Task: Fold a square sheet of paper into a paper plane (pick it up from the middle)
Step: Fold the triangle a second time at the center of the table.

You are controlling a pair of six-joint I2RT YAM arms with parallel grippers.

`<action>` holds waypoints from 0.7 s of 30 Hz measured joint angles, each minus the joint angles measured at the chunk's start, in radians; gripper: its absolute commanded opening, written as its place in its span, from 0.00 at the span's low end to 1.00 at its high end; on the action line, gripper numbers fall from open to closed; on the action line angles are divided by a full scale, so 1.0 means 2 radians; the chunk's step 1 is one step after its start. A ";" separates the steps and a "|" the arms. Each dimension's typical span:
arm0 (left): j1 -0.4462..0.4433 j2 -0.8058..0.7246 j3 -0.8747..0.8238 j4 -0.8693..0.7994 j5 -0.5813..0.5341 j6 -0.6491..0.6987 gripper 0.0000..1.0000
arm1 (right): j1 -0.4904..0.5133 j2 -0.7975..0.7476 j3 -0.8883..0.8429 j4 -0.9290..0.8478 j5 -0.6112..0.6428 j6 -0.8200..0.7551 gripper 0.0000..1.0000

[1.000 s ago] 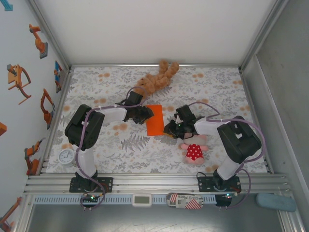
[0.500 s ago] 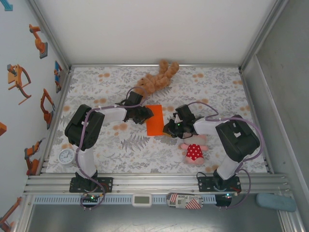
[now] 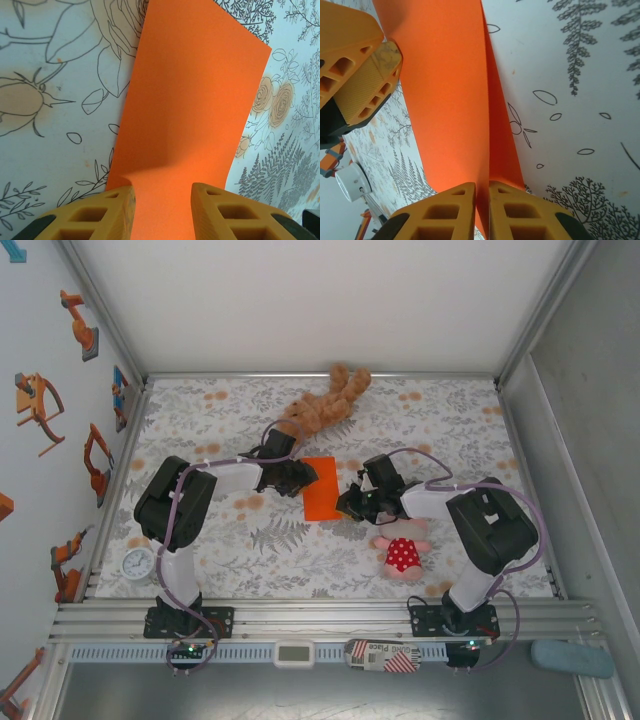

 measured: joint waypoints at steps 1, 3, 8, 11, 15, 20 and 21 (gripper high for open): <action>0.000 0.000 0.000 0.000 0.000 0.000 0.37 | 0.000 0.000 0.000 0.000 0.000 0.002 0.04; 0.000 0.000 0.000 0.000 0.000 0.000 0.36 | 0.000 0.000 0.000 0.000 0.000 0.003 0.00; 0.000 -0.004 -0.002 -0.001 0.002 0.001 0.37 | 0.000 0.000 -0.003 -0.002 0.003 0.005 0.00; -0.001 -0.018 -0.017 -0.001 0.001 0.006 0.37 | 0.000 -0.005 -0.007 -0.008 0.006 0.004 0.00; -0.004 -0.041 -0.023 -0.002 -0.004 0.025 0.37 | 0.000 -0.019 -0.019 -0.023 0.009 0.002 0.00; -0.004 -0.044 -0.022 0.009 -0.003 0.039 0.32 | 0.000 -0.030 -0.025 -0.033 0.010 0.001 0.00; -0.004 -0.042 -0.022 0.011 -0.001 0.039 0.32 | 0.000 -0.032 -0.025 -0.034 0.010 0.001 0.00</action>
